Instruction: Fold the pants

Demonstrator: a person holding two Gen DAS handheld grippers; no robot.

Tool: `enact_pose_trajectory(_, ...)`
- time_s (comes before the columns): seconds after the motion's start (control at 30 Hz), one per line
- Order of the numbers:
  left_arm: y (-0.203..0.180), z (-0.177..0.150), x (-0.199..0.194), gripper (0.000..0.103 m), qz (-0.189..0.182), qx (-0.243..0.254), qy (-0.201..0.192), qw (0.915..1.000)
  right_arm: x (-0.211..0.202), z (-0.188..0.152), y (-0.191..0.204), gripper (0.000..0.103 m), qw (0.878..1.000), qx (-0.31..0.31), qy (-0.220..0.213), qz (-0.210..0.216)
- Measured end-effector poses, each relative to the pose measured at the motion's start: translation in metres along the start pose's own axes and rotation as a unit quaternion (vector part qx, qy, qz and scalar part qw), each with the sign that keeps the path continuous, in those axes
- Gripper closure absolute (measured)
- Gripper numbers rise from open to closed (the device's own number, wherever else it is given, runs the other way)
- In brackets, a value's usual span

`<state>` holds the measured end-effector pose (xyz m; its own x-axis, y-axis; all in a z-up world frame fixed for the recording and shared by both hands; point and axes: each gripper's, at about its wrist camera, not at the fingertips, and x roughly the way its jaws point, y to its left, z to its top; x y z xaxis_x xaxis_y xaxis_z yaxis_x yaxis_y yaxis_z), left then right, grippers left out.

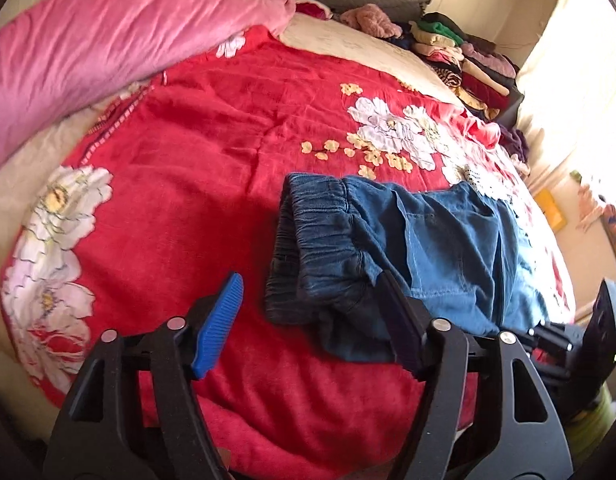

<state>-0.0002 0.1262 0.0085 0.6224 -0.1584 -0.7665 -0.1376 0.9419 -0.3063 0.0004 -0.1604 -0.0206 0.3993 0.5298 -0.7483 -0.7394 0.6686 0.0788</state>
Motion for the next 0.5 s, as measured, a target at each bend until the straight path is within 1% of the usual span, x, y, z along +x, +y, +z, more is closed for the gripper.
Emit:
enact_pose_trajectory(0.07, 0.000, 0.003, 0.013, 0.041, -0.007, -0.011, 0.009, 0.9999, 0.000, 0.000, 0.000, 0.094, 1.000, 0.000, 0.001, 0.000)
enact_pose_trajectory(0.1, -0.001, 0.004, 0.019, 0.045, -0.009, -0.014, 0.012, 0.9998, 0.000, 0.001, 0.000, 0.094, 1.000, 0.000, 0.001, -0.001)
enact_pose_trajectory(0.13, 0.000, 0.004, 0.024, 0.073, -0.011, -0.015, 0.014, 0.9997, -0.001, 0.001, 0.001, 0.094, 1.000, -0.002, 0.000, -0.002)
enact_pose_trajectory(0.17, 0.001, 0.004, 0.027, 0.079, -0.021, -0.019, 0.017, 0.9994, -0.002, 0.002, 0.002, 0.094, 1.000, -0.003, -0.002, -0.001)
enact_pose_trajectory(0.2, 0.000, 0.003, 0.026, 0.080, -0.021, -0.023, 0.014, 0.9994, -0.004, 0.003, 0.004, 0.094, 1.000, -0.005, -0.005, 0.001)
enact_pose_trajectory(0.23, -0.002, 0.003, 0.021, 0.081, -0.015, -0.014, 0.006, 0.9998, -0.008, 0.003, 0.006, 0.100, 1.000, -0.008, -0.010, 0.010)
enact_pose_trajectory(0.27, -0.004, 0.002, 0.016, 0.081, -0.010, -0.003, 0.000, 0.9999, -0.012, 0.004, 0.010, 0.103, 0.999, -0.012, -0.016, 0.028)
enact_pose_trajectory(0.3, -0.007, 0.001, 0.010, 0.081, -0.006, 0.010, -0.004, 0.9999, -0.013, 0.004, 0.013, 0.103, 0.999, -0.016, -0.018, 0.035)
enact_pose_trajectory(0.33, -0.007, 0.000, 0.006, 0.081, -0.004, 0.017, -0.006, 0.9998, -0.011, 0.003, 0.017, 0.103, 0.999, -0.027, -0.014, 0.028)
enact_pose_trajectory(0.37, -0.007, -0.003, 0.004, 0.081, 0.005, 0.029, -0.002, 0.9996, -0.007, 0.003, 0.021, 0.103, 0.999, -0.036, -0.009, 0.014)
enact_pose_trajectory(0.4, -0.007, -0.007, 0.005, 0.081, 0.013, 0.034, 0.003, 0.9993, -0.005, 0.002, 0.022, 0.103, 0.999, -0.037, -0.005, 0.010)
enact_pose_trajectory(0.5, 0.000, -0.014, 0.012, 0.079, 0.018, 0.033, 0.013, 0.9992, -0.004, 0.003, 0.019, 0.103, 1.000, -0.023, -0.003, 0.010)
